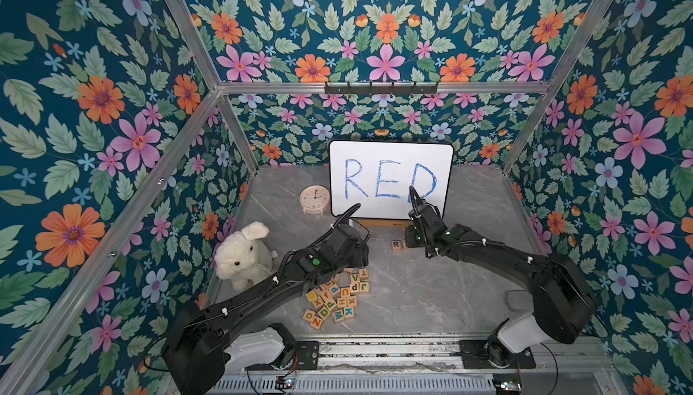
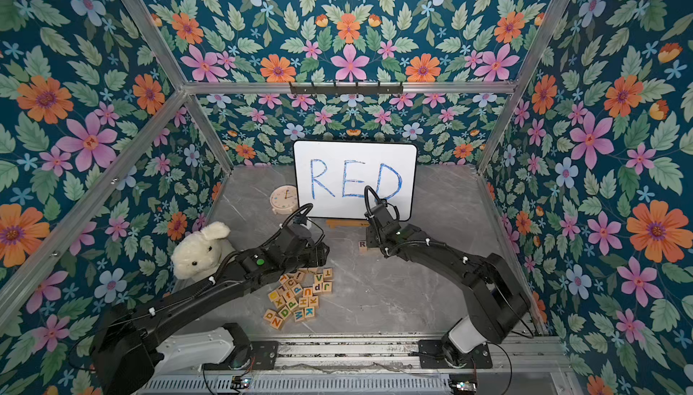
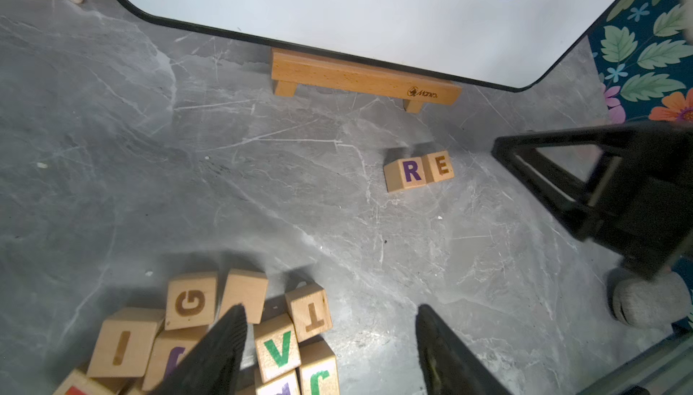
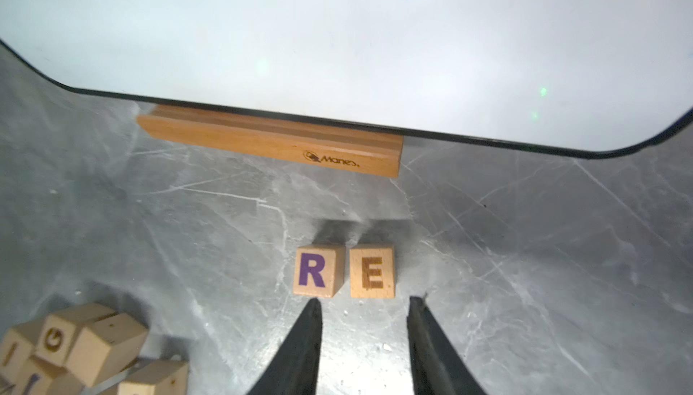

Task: Assemble the uppercase word "red" with letter blocks
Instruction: Place the letter block at the center of the board, then pick up the letter block from the center of the board.

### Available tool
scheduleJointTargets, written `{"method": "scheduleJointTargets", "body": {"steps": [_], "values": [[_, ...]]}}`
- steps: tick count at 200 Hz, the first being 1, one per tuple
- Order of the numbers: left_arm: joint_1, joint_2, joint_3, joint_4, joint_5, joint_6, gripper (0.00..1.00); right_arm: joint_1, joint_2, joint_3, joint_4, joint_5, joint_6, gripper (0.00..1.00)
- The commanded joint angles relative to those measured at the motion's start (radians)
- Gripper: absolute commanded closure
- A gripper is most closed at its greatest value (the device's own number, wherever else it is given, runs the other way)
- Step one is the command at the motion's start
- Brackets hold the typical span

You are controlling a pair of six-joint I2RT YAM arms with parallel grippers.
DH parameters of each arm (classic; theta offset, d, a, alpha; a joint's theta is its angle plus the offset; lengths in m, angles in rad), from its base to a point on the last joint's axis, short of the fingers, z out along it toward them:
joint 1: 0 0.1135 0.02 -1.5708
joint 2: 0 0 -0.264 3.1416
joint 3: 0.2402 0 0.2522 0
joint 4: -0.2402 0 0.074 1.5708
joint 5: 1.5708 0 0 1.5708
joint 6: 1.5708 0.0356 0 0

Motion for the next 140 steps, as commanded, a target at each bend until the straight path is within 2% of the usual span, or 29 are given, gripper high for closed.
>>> {"method": "scheduleJointTargets", "body": {"steps": [1,34,65,104,140], "values": [[0.000,0.001,0.007,-0.029,-0.046,-0.004,0.29,0.000,-0.100,-0.079,0.098,-0.062,-0.052,0.60],[0.001,-0.010,0.002,-0.069,-0.094,-0.033,0.30,0.001,-0.294,-0.275,0.285,-0.130,-0.138,0.60],[0.002,-0.046,-0.025,-0.092,-0.137,-0.057,0.30,0.001,-0.467,-0.449,0.406,-0.075,-0.146,0.58],[0.002,-0.096,-0.059,-0.124,-0.163,-0.086,0.29,0.001,-0.570,-0.523,0.365,-0.004,-0.165,0.57],[0.002,-0.155,-0.135,-0.140,-0.160,-0.151,0.29,0.000,-0.552,-0.518,0.245,0.050,-0.152,0.57]]}}
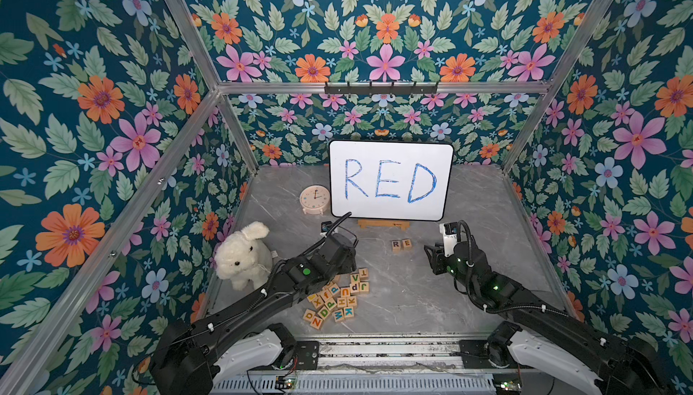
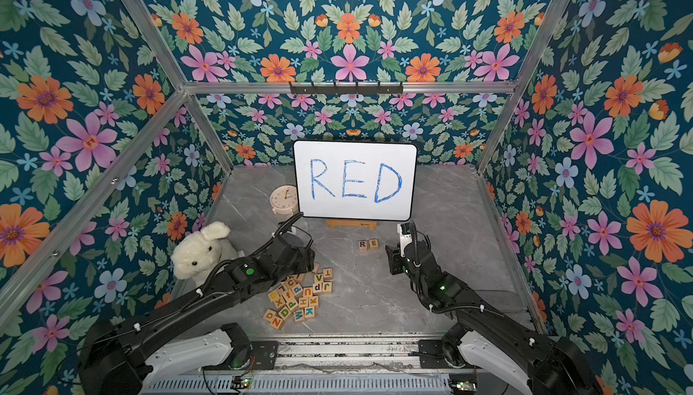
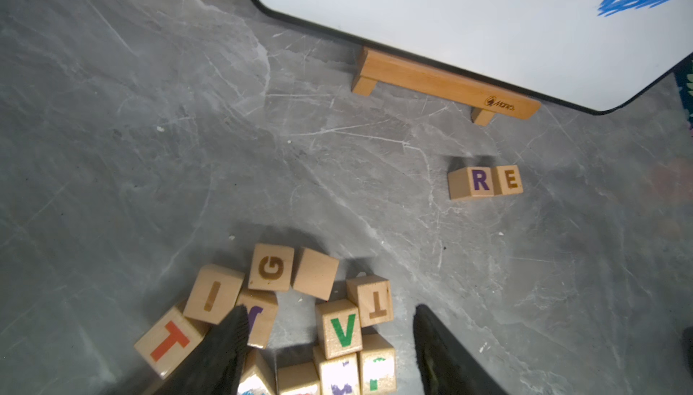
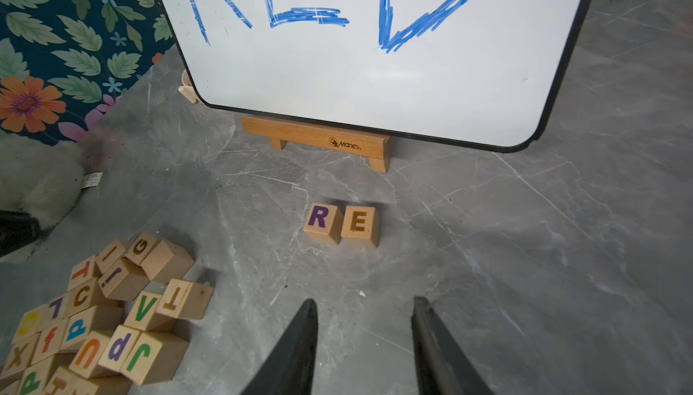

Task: Assemble the uppercase word "red" with letter blocks
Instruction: Pick up the letter block from the center of the board.

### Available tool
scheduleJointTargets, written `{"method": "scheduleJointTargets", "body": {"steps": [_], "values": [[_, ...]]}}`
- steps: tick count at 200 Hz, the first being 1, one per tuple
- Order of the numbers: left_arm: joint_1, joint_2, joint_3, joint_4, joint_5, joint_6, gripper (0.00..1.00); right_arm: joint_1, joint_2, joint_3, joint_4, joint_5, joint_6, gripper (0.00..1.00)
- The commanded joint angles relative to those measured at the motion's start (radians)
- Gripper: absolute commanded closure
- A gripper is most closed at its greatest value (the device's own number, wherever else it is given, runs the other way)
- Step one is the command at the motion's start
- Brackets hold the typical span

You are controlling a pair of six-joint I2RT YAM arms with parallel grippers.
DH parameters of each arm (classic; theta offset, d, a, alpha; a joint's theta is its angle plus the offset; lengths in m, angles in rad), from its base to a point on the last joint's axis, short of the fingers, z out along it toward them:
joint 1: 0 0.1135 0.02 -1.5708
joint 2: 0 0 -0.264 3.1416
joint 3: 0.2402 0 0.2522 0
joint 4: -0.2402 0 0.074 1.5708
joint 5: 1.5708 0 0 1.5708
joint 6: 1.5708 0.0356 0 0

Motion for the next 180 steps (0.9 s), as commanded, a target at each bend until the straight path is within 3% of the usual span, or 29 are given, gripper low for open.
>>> {"method": "scheduleJointTargets", "body": {"steps": [1,73,180], "values": [[0.001,-0.031,-0.030,-0.036,-0.030,-0.061,0.29,0.001,0.017,0.008,-0.066,0.060,-0.001,0.57],[0.001,-0.091,-0.043,-0.091,-0.150,-0.158,0.28,0.000,0.125,0.043,-0.093,0.026,0.033,0.57],[0.001,-0.039,-0.006,-0.126,-0.155,-0.164,0.28,0.000,0.184,0.065,-0.090,0.009,0.051,0.57]]}}
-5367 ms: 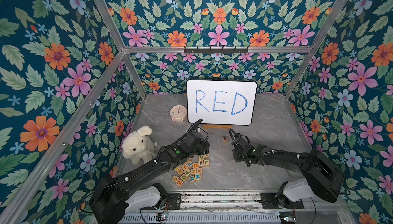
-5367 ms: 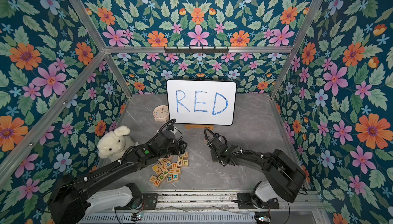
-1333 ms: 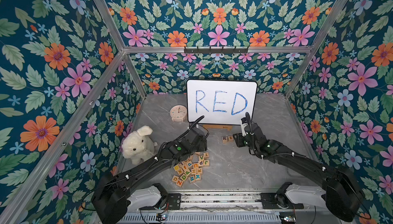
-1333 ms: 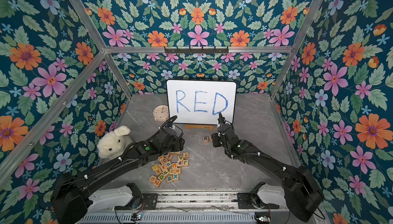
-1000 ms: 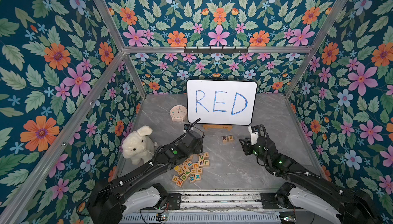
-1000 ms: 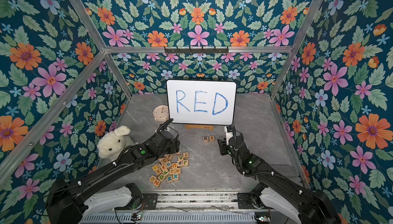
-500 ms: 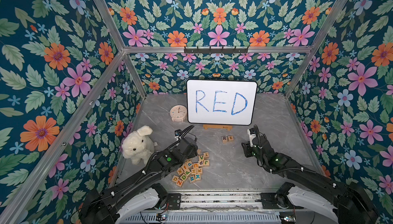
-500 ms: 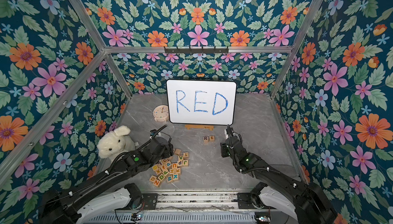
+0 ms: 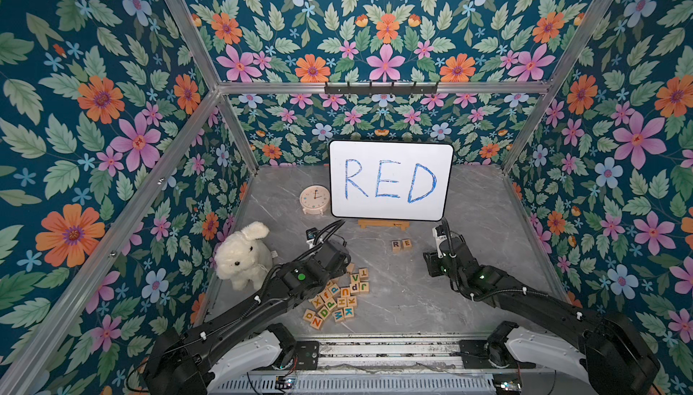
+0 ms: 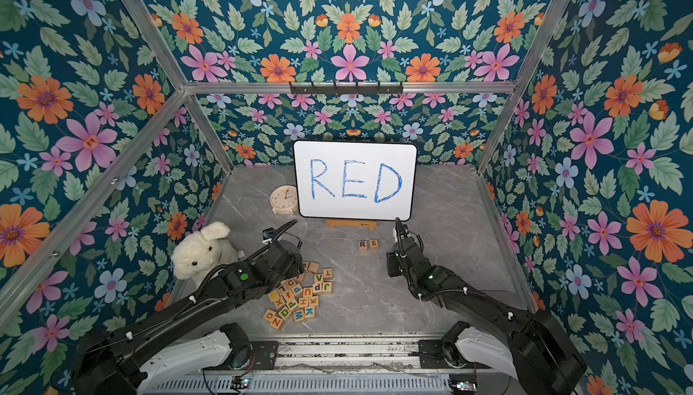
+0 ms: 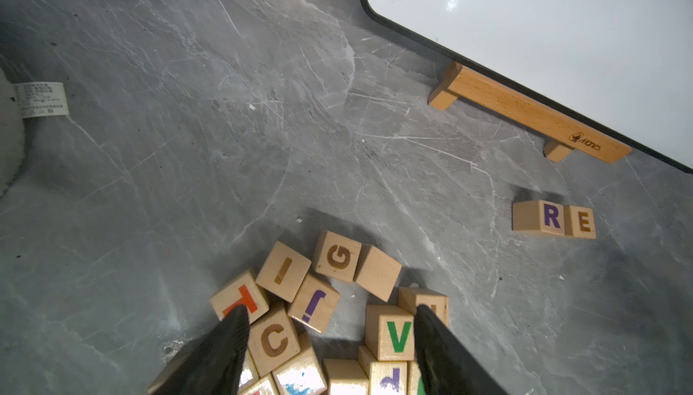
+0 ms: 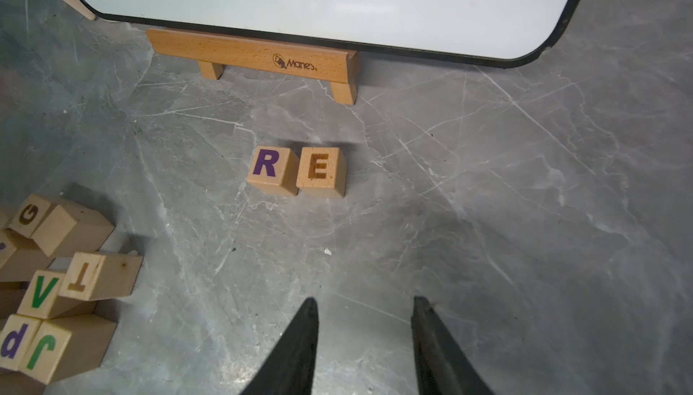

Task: Assemble the uppercase word "red" with letter blocks
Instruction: Pick up the letter block from the center of the board.

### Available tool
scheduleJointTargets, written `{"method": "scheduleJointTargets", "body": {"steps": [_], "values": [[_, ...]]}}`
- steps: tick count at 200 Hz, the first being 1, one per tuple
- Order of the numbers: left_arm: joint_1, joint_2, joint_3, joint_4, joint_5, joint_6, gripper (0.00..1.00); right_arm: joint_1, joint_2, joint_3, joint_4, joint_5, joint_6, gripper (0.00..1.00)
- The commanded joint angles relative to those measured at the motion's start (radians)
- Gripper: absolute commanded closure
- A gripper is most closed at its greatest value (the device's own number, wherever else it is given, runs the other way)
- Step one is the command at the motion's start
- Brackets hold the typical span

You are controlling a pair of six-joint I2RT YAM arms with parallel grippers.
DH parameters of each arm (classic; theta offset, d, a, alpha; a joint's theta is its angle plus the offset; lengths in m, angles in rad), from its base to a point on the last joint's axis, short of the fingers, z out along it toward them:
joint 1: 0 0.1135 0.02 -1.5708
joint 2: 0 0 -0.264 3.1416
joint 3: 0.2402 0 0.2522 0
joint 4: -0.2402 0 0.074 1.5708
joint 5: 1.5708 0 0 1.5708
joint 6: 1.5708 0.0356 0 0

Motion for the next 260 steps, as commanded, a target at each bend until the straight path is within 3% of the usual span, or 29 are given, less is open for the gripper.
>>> {"method": "scheduleJointTargets", "body": {"steps": [1,154,191,231,260], "values": [[0.001,0.006,0.008,-0.019,-0.026,-0.019,0.28,0.001,0.002,0.007,0.007,-0.002,0.015,0.57],[0.016,0.061,0.084,-0.127,-0.130,-0.045,0.26,0.000,0.005,0.033,0.016,-0.034,-0.030,0.56],[0.053,0.089,0.131,-0.117,-0.096,0.031,0.25,0.006,0.010,0.063,0.029,-0.144,-0.074,0.56],[0.266,0.106,0.184,-0.043,0.128,0.147,0.25,0.207,0.020,0.097,0.142,-0.172,-0.328,0.53],[0.335,0.125,0.216,-0.039,0.143,0.174,0.25,0.391,0.137,0.197,0.124,-0.192,-0.488,0.53]]}}
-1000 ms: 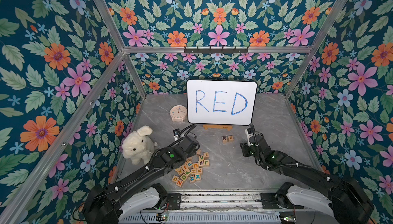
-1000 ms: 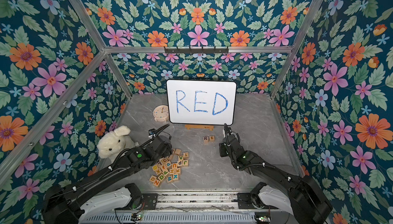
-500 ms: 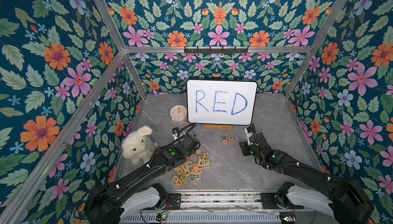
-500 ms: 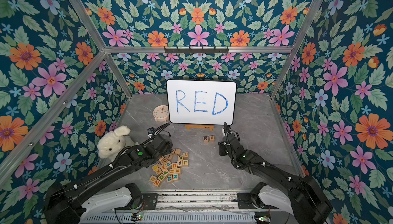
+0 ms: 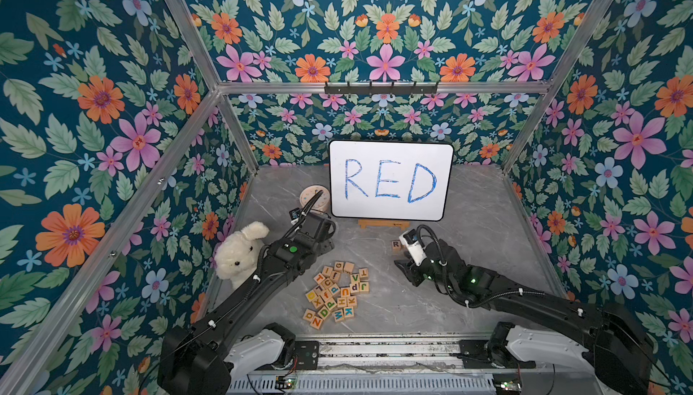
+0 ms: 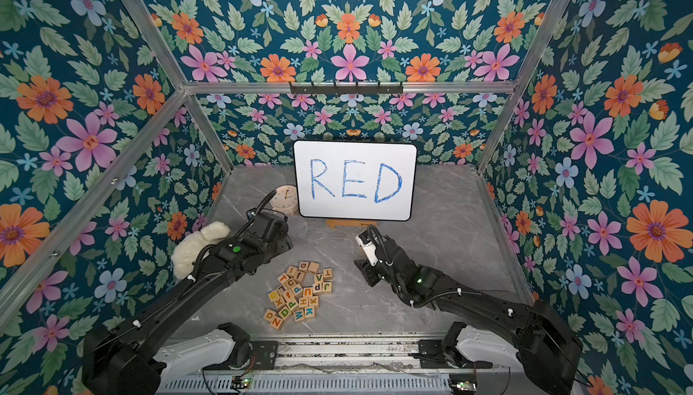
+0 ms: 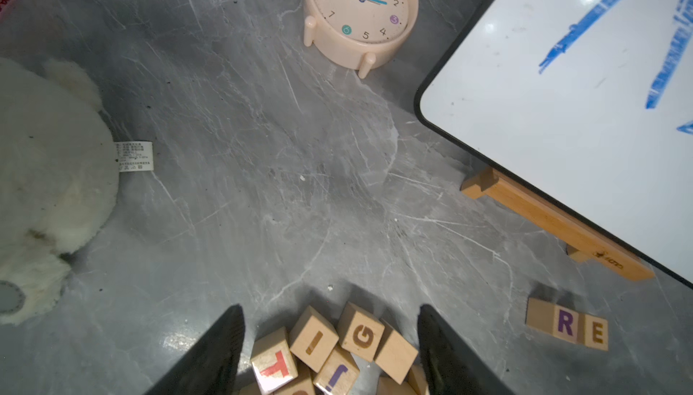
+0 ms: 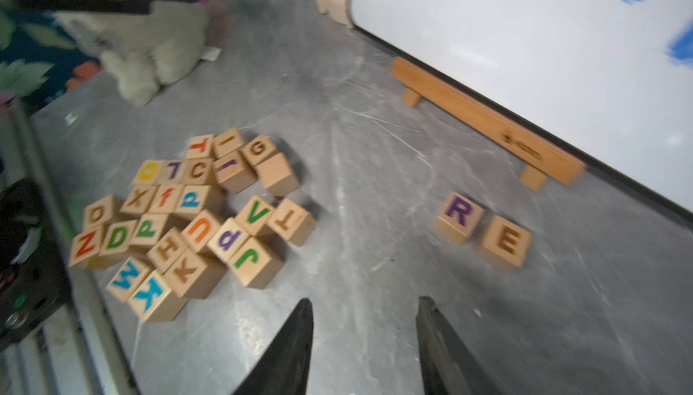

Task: Assemble the uppercase word "red" with letter blocks
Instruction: Pick up the letter block from the center of the board.

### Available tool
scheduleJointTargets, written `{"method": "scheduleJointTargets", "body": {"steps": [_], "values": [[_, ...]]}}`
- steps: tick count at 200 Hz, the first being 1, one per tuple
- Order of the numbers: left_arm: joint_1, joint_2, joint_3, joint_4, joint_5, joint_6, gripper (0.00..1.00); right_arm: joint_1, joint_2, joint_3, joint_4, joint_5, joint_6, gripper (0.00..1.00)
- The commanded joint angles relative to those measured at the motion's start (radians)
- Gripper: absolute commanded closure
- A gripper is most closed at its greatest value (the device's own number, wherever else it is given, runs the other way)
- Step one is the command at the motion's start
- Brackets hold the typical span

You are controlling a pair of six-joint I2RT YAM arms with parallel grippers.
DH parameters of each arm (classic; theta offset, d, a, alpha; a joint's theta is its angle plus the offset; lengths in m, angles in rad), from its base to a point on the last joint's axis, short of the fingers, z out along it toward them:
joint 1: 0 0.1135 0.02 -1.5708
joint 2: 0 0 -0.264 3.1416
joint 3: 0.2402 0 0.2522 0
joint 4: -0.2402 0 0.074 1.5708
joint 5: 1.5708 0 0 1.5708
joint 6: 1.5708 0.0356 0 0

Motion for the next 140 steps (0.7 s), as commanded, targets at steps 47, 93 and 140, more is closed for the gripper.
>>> {"method": "scheduleJointTargets", "body": {"steps": [47,93,140], "values": [[0.122,0.050,0.094,-0.047,0.097,0.139,0.26,0.312,0.361,0.248,0.070,-0.056,-0.333,0.52],[0.181,0.049,0.092,-0.047,0.127,0.146,0.26,0.329,0.532,0.348,0.164,-0.192,-0.272,0.56],[0.191,0.075,0.097,-0.048,0.116,0.148,0.26,0.380,0.610,0.367,0.191,-0.188,-0.284,0.64]]}}
